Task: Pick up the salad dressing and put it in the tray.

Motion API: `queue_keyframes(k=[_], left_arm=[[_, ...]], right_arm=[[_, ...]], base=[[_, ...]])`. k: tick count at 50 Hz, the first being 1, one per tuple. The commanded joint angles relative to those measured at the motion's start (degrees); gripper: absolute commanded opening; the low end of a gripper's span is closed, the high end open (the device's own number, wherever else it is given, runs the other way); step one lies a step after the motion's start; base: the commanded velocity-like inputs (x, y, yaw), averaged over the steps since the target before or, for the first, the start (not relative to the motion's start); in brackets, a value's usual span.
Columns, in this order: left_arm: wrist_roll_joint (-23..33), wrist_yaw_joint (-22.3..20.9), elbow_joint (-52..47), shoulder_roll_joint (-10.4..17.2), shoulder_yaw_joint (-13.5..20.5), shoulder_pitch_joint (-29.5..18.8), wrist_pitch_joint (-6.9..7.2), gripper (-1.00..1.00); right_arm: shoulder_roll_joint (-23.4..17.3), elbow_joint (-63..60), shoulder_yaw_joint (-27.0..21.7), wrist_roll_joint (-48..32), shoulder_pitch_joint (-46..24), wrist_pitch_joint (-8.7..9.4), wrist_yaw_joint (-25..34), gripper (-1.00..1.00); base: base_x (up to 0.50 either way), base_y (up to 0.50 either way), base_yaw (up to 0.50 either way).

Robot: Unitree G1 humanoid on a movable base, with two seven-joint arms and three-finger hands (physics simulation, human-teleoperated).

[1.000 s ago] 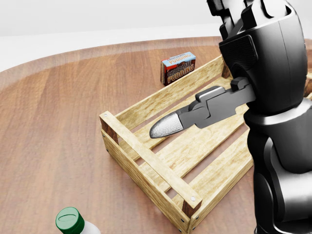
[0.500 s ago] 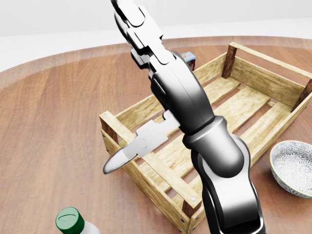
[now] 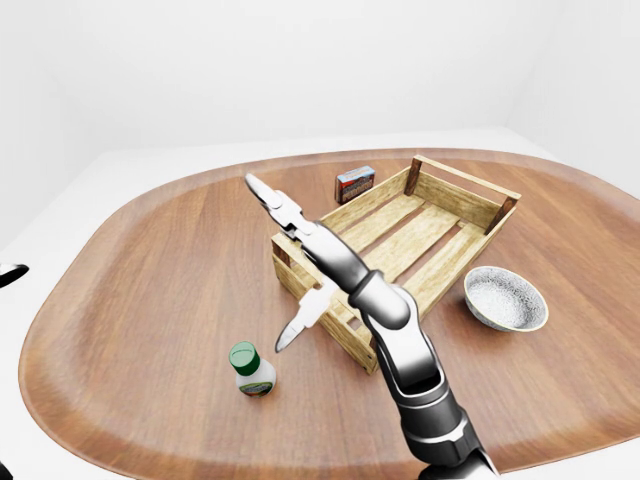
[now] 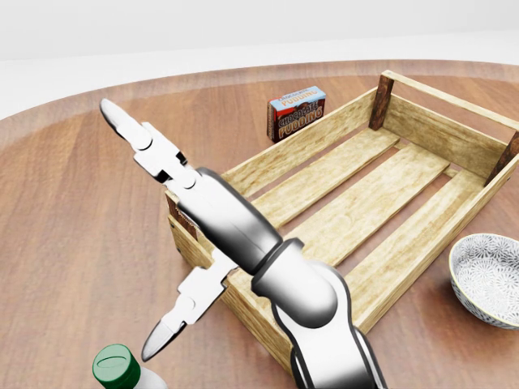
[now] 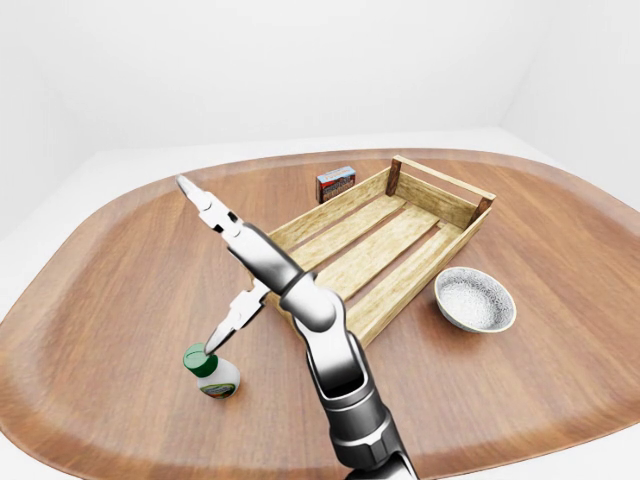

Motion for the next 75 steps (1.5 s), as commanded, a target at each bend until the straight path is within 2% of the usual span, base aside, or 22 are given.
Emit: queue_keyframes(k=[1,7,14,21,47,60,75], left_arm=[[0.07,0.02,-0.02,-0.01,-0.16,-0.1,0.0,1.0],[-0.05,0.05,-0.18,-0.04,-0.17,-0.08,0.0,1.0],[0.22,-0.14,0.48,-0.08,-0.45,-0.16,0.0,1.0],[0.48,-0.98,2.56,0.12,-0.64,-0.2,0.0,1.0],[0.04,-0.57,1.69,0.0,-0.52,0.03,0.0,1.0],[0.31,-0.81,1.75,-0.18,-0.77,0.0,0.0,1.0],[0.3,-1.05,2.19,-0.05,-0.42,0.12,0.0,1.0]], right_arm=[[0.62,-0.26,6.51,-11.57,4.17,0.0,7.99,1.0],[1.93,-0.16,7.96,-16.88,6.91,0.0,12.71,1.0],[2.8,-1.32,10.43,-19.01,9.77,0.0,12.71,1.0],[3.02,3.5,10.62,-19.36,10.1,0.0,12.71,1.0],[5.11,18.42,6.02,-22.15,3.48,0.0,12.71,1.0],[7.29,20.15,7.16,-20.66,3.73,0.0,12.71,1.0],[8.95,33.97,5.87,-19.41,-0.2,0.0,12.71,1.0]], base=[[0.0,0.0,0.0],[0.0,0.0,0.0],[0.0,0.0,0.0],[0.0,0.0,0.0],[0.0,0.0,0.0],[0.0,0.0,0.0],[0.0,0.0,0.0]])
